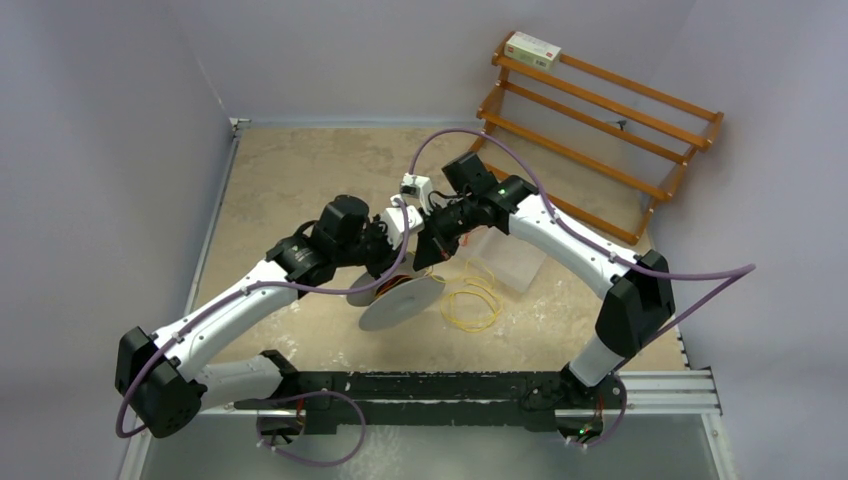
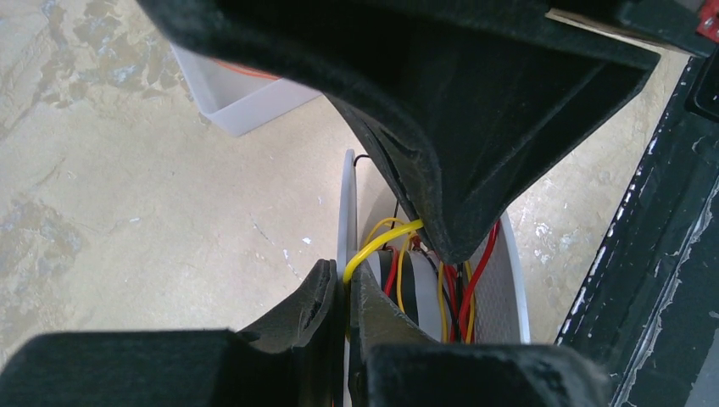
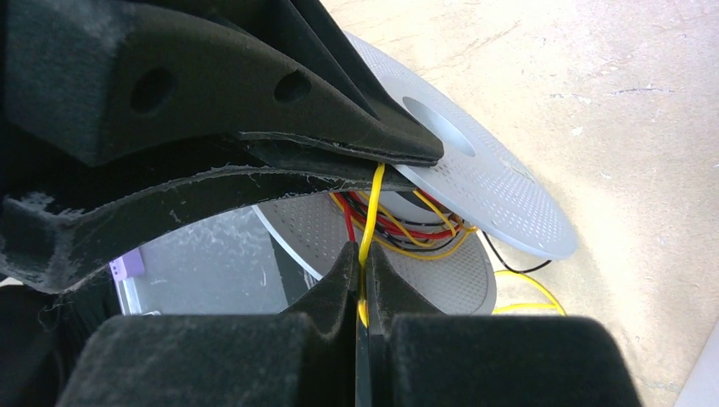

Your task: Wrap the cables

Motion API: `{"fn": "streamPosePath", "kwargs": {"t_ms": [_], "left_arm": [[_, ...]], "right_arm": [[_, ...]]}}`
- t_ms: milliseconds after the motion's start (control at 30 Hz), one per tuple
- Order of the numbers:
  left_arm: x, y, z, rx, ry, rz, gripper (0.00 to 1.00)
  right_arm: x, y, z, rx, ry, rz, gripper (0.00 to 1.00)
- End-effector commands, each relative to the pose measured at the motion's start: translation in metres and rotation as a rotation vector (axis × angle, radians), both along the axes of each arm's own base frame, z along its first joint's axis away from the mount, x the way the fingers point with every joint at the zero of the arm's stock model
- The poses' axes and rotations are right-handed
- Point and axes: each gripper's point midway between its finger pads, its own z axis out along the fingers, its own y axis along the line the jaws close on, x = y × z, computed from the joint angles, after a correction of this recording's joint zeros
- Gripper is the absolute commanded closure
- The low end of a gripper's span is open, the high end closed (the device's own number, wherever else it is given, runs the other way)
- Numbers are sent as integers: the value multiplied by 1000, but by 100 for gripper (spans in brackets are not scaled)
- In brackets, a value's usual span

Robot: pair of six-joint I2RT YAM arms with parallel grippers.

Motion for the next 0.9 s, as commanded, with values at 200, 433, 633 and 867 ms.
{"fn": "streamPosePath", "kwargs": {"t_ms": [200,433,633,867], "left_arm": [[1,-1,11,-32,-56,-11,100],[2,1,15,-43,-73,10,100],[5,6,20,-59,-82,52,100],[9,11,19,-61,-62,128,100]], "right_arm": [[2,-2,-1,-8,7,-27,100],[17,-14,9,-41,-85,-151,90],[28,-30,37,-3,-228,-265,67],[38,-60,84,118,-460,-451,45]]}}
